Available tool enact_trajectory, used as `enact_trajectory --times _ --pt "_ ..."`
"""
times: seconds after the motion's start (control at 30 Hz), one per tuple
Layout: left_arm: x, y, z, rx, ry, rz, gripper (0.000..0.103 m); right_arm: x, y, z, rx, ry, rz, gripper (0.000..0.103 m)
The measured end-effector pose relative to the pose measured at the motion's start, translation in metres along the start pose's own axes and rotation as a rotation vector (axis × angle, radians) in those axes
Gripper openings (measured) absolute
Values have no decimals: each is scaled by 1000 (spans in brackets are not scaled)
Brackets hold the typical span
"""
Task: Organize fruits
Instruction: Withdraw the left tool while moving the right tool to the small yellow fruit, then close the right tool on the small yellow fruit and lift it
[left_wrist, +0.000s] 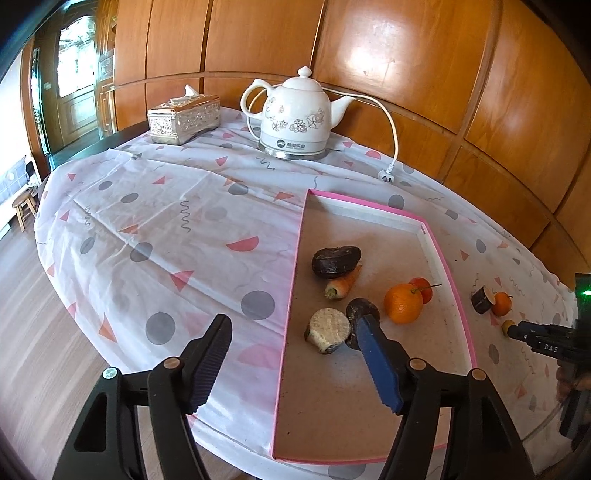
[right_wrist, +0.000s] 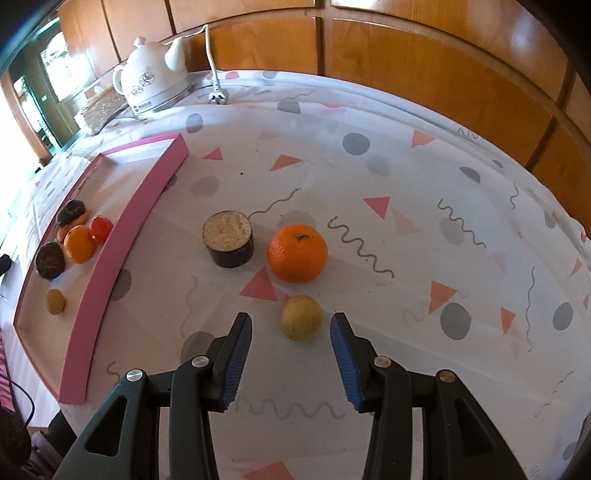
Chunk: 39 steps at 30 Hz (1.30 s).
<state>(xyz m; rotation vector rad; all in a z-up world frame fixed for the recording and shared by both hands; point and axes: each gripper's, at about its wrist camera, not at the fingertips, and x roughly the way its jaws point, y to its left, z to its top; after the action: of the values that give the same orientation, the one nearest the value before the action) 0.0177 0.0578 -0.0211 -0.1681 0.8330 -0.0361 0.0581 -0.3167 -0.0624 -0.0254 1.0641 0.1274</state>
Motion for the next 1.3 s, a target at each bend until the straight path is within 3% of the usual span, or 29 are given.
enact_trajectory --times 0.37,0.4,0.47,0.87,1.1,1.3 --pt "3 -1 -2 0 14 -1 71 13 2 2 8 21 0 44" --pt "3 -1 -2 0 14 -1 71 15 2 2 9 27 4 43" --pt "4 -1 -3 1 17 -1 72 18 3 0 4 40 -7 25" --pt "-3 6 0 -19 -4 9 72 22 -1 -2 60 41 3 26" --pt "-13 31 10 -66 -43 64 72 19 2 -6 54 23 -17 25" --pt "-13 52 10 -94 -46 131 77 9 15 -15 29 11 45 25"
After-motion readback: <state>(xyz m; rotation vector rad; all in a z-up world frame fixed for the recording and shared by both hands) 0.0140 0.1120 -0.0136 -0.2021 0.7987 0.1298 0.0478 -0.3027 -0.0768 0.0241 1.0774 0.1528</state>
